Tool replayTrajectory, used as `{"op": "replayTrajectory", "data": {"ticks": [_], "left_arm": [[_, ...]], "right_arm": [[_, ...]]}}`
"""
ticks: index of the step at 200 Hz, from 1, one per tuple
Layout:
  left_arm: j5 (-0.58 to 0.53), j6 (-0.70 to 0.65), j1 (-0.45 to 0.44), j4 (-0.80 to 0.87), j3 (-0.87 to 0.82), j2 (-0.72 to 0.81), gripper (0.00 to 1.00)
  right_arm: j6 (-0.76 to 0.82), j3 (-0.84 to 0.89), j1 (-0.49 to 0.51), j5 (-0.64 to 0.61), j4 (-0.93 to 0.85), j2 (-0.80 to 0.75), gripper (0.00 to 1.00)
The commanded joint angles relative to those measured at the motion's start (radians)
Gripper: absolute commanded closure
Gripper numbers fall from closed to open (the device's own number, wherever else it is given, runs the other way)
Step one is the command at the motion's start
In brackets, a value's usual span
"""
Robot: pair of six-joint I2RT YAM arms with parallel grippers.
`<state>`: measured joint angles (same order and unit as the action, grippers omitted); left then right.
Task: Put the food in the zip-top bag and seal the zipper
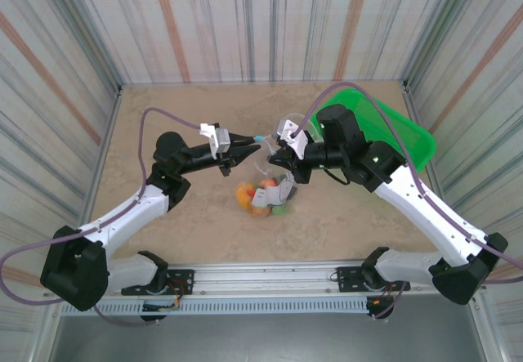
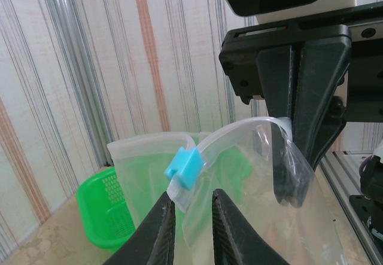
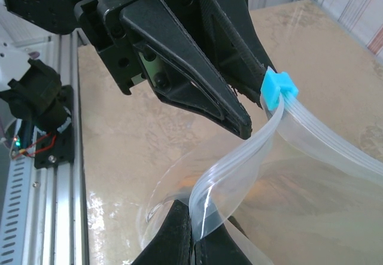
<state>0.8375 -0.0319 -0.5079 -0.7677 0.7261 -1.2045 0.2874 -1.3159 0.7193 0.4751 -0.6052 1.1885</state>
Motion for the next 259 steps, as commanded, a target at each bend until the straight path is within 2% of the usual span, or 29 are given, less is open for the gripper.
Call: {"op": "replayTrajectory", "data": {"ticks": [1,23,37,50,79,94,106,117,130,151,184,224,259], "left_arm": [[0.003,0.001,-0.001,-0.048,0.035,0.0,0.77],[0.008,-0.004,-0.004,-0.041,0.042,-0.004,0.8],[0.02,-0.011,-0.005,-0.035,0.049,-0.01,0.92],[0.027,-0.015,-0.006,-0.029,0.053,-0.016,0.99],[0.019,-0.03,-0.006,-0.009,0.049,-0.009,1.0],[0.011,-0.061,-0.006,0.036,0.054,0.013,1.0],[0.001,-0.111,-0.005,0.126,0.074,0.043,1.0],[-0.009,-0.188,-0.005,0.276,0.116,0.075,1.0],[-0.027,-0.275,-0.006,0.484,0.19,0.108,1.0],[-0.067,-0.364,-0.004,0.721,0.281,0.147,1.0],[-0.068,-0.394,-0.004,0.871,0.343,0.174,1.0],[-0.071,-0.436,-0.005,0.931,0.341,0.19,1.0],[-0.059,-0.441,-0.006,0.921,0.316,0.195,1.0]], "right_arm": [[-0.027,0.013,-0.005,0.031,0.027,-0.014,1.0],[-0.028,0.013,-0.006,0.029,0.027,-0.015,1.0],[-0.027,0.013,-0.005,0.027,0.029,-0.015,1.0],[-0.028,0.013,-0.006,0.025,0.031,-0.016,1.0],[-0.029,0.012,-0.009,0.01,0.03,-0.019,1.0],[-0.026,0.01,-0.009,-0.031,0.026,-0.021,0.89],[-0.017,0.004,-0.009,-0.092,0.012,-0.025,0.75],[-0.007,-0.012,-0.01,-0.176,-0.005,-0.03,0.62],[0.015,-0.051,-0.009,-0.259,-0.044,-0.032,0.55],[0.054,-0.144,-0.009,-0.354,-0.13,-0.02,0.55],[0.13,-0.328,0.046,-0.388,-0.287,0.049,0.6],[0.215,-0.493,0.092,-0.273,-0.401,0.153,0.61],[0.273,-0.531,0.109,-0.185,-0.406,0.219,0.58]]}}
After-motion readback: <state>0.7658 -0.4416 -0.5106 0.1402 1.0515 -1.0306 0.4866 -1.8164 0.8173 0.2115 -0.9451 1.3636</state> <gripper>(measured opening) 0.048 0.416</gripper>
